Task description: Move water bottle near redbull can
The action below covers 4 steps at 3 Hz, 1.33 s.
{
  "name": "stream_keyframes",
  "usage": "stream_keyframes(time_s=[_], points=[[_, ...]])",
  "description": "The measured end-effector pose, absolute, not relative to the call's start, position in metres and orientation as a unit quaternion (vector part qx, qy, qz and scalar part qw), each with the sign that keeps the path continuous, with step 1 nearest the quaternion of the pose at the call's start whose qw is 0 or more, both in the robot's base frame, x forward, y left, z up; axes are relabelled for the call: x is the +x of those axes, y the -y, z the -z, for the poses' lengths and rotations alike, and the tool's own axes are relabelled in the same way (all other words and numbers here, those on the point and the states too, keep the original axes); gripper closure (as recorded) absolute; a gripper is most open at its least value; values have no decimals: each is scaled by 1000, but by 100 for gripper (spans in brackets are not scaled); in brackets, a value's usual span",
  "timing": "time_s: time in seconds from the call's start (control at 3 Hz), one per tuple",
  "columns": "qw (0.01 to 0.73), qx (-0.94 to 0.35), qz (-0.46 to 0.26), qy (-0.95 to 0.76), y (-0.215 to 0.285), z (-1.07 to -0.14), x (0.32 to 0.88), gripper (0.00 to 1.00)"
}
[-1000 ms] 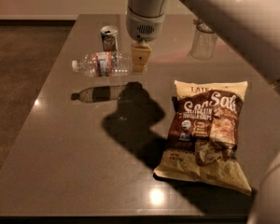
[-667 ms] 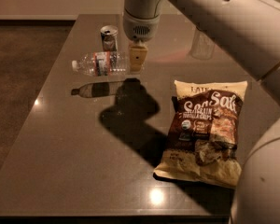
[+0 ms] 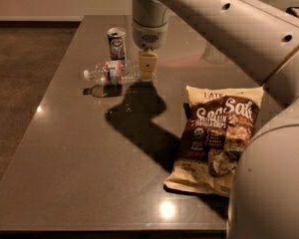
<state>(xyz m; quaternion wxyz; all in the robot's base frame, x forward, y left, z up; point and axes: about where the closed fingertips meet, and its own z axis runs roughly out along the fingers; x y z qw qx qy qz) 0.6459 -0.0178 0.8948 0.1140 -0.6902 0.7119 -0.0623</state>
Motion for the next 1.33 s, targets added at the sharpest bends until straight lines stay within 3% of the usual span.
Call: stream_keyframes(time_s=[1.0,1.33], points=[[97,-682,66,-722,19,-876,660,13],[100,-682,66,-721,17,-875,662,0]])
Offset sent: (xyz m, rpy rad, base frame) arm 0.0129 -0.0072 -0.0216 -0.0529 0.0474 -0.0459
